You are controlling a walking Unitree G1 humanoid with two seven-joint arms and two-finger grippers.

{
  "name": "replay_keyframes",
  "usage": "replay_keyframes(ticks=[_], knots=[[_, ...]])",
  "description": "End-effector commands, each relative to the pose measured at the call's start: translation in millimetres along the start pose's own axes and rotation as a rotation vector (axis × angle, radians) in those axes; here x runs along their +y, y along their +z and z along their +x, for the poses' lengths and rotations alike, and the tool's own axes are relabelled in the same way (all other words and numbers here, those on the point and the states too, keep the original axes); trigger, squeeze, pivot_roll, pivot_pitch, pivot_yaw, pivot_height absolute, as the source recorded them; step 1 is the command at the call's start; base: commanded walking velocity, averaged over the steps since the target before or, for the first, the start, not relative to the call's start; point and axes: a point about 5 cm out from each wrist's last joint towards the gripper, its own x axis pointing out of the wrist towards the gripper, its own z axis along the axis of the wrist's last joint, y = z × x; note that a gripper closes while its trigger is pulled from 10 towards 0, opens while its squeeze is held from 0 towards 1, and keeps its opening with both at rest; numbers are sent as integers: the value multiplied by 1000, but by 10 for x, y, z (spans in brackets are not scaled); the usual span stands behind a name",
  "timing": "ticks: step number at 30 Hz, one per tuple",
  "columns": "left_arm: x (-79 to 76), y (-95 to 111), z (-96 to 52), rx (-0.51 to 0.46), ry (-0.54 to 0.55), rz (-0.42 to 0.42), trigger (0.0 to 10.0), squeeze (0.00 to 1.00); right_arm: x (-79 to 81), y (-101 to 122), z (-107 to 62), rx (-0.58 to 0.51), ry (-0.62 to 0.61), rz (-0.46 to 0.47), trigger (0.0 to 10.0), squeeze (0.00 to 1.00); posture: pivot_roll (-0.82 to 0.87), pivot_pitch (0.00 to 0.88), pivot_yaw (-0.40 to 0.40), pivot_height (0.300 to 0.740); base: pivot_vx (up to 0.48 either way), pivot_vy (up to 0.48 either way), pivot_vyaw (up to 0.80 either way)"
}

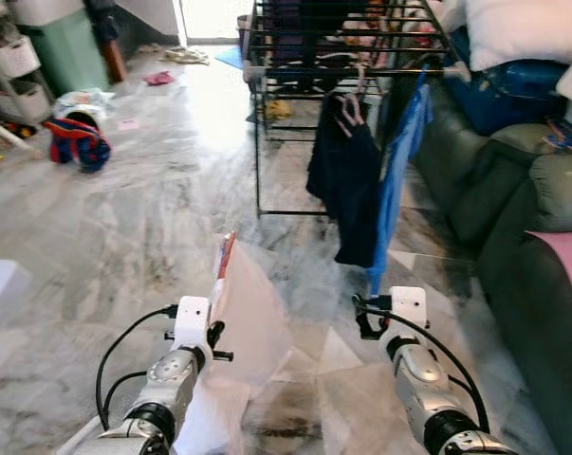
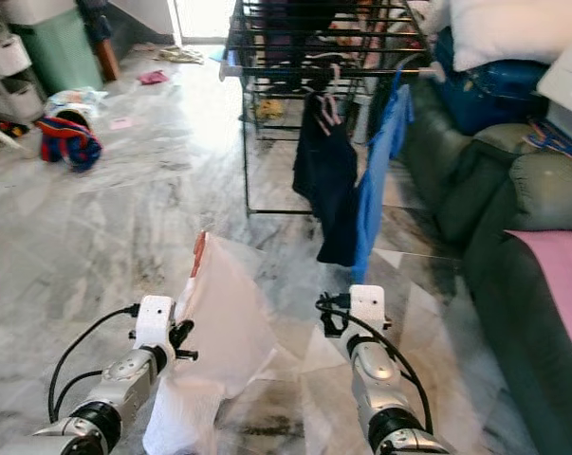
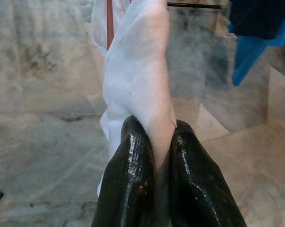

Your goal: Hang hanger

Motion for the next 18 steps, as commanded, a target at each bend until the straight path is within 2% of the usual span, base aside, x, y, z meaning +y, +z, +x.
replay_keyframes(ticks=[1, 12, 14, 18], knots=[[45, 47, 1, -20, 21, 9, 10000, 0, 15, -5, 4, 8, 11, 2, 10000, 0, -12, 73, -18, 740, 0, 0, 0], [94, 94, 4, -33, 25, -23, 10000, 0, -20, 4, 6, 7, 1, 2, 10000, 0, -15, 77, -19, 740, 0, 0, 0], [77, 155, 17, -56, -11, -28, 10000, 0, -27, 8, 7, 6, -2, 3, 10000, 0, -15, 77, -19, 740, 0, 0, 0], [16, 243, 35, -85, -99, 21, 10000, 0, -51, 14, 8, 4, -8, 1, 10000, 0, -16, 82, -20, 740, 0, 0, 0]])
